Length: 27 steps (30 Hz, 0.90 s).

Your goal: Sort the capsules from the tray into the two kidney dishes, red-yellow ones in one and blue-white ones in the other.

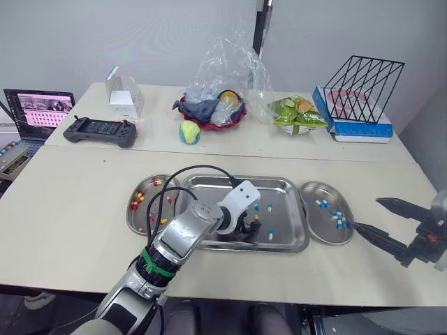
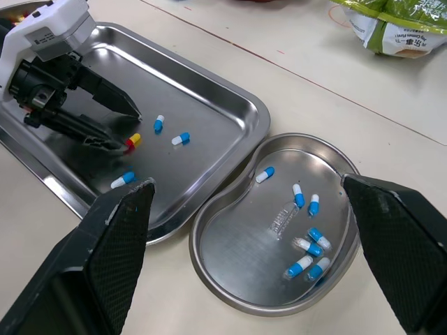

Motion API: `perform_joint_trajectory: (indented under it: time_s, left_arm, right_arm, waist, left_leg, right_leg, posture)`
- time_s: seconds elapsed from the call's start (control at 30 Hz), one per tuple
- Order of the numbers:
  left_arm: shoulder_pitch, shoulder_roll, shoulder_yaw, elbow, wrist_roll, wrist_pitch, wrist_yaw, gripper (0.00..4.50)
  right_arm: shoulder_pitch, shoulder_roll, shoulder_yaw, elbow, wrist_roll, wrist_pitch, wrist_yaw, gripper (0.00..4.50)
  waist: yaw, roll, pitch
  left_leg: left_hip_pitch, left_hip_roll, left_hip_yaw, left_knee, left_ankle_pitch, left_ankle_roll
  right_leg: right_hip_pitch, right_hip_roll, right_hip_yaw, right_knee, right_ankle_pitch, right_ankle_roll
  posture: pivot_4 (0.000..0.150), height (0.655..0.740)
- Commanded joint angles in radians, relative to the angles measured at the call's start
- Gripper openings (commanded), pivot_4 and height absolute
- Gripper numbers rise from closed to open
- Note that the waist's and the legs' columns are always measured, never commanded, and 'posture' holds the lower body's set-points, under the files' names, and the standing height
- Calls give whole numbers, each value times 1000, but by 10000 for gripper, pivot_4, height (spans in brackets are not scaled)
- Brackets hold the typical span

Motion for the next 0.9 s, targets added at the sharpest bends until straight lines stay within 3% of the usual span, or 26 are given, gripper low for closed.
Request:
perform_joint_trajectory:
  time_s: [0.03,0.2,0.57,0.6,0.7,0.73,0.9]
  left_arm:
    - [12,11,-13,-24,2,18,-1,16795]
    - [2,42,4,-27,-3,9,-17,234]
    - [-30,136,42,20,-18,-156,-147,234]
    - [-29,135,54,18,-38,-174,-172,4209]
    - [-40,127,91,25,-75,-253,-227,10255]
    - [-49,123,97,42,-75,-301,-243,15040]
    - [-96,118,84,159,-76,-462,-357,30781]
  right_arm:
    - [-20,-12,1,-5,-3,-11,-2,45000]
    - [-33,-12,14,10,-15,-20,5,45000]
    - [-63,-5,60,34,-42,-40,10,45000]
    - [-66,-5,63,36,-44,-42,10,45000]
    - [-71,-2,72,39,-50,-47,11,45000]
    - [-72,-1,74,41,-51,-49,10,45000]
    - [-74,3,76,42,-59,-57,10,45000]
  waist:
    - [0,0,0]
    - [1,0,0]
    - [0,0,0]
    - [0,0,0]
    - [4,0,0]
    - [4,0,0]
    - [3,0,0]
  left_leg:
    - [0,0,0,0,0,0]
    - [0,-1,0,0,0,0]
    - [0,0,0,0,0,0]
    - [0,0,0,0,0,0]
    - [-1,-1,0,0,0,0]
    - [-2,-1,0,0,0,0]
    - [-1,-1,-1,1,0,1]
  right_leg:
    - [0,0,0,0,0,0]
    - [0,0,0,0,0,0]
    - [0,0,0,0,0,0]
    - [0,0,0,0,0,0]
    - [-1,-1,0,0,0,0]
    - [-1,-1,0,0,0,0]
    - [0,-1,0,0,0,0]
  posture:
    - [1500,7334]
    - [1500,7334]
    - [1500,7334]
    - [1500,7334]
    - [1500,7334]
    - [1500,7334]
    - [1500,7334]
